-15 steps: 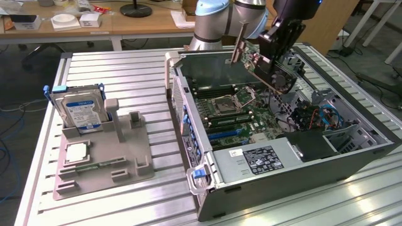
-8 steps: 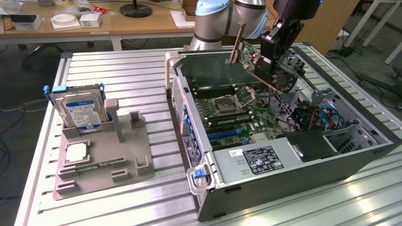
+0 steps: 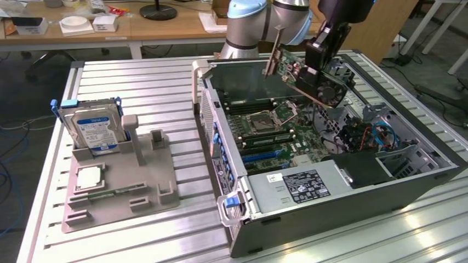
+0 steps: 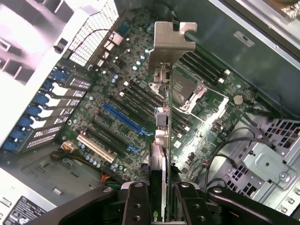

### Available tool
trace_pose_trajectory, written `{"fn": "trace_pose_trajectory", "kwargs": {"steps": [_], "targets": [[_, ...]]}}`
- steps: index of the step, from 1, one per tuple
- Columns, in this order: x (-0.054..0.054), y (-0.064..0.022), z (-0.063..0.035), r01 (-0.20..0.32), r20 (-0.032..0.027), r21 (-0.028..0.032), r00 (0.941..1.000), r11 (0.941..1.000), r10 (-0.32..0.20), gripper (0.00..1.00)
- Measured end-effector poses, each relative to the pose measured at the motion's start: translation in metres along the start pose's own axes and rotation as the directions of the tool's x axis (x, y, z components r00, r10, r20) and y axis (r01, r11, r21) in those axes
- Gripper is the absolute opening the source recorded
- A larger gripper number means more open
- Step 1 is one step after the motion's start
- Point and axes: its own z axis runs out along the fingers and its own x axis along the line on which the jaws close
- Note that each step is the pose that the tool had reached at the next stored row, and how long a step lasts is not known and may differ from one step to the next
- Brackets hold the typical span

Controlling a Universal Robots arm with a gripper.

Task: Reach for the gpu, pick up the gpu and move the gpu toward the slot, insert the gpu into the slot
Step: 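Insert the gpu into the slot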

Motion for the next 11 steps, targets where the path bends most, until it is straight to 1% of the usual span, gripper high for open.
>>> {"fn": "trace_pose_trajectory", "kwargs": {"steps": [4,8,11], "targets": [[0.0000,0.0000,0.0000,0.053,-0.0008,0.0003,0.9986,0.9986,-0.053,0.26],[0.0000,0.0000,0.0000,0.108,-0.0018,0.0006,0.9942,0.9942,-0.108,0.26],[0.0000,0.0000,0.0000,0.135,-0.0023,0.0008,0.9909,0.9909,-0.135,0.26]]}}
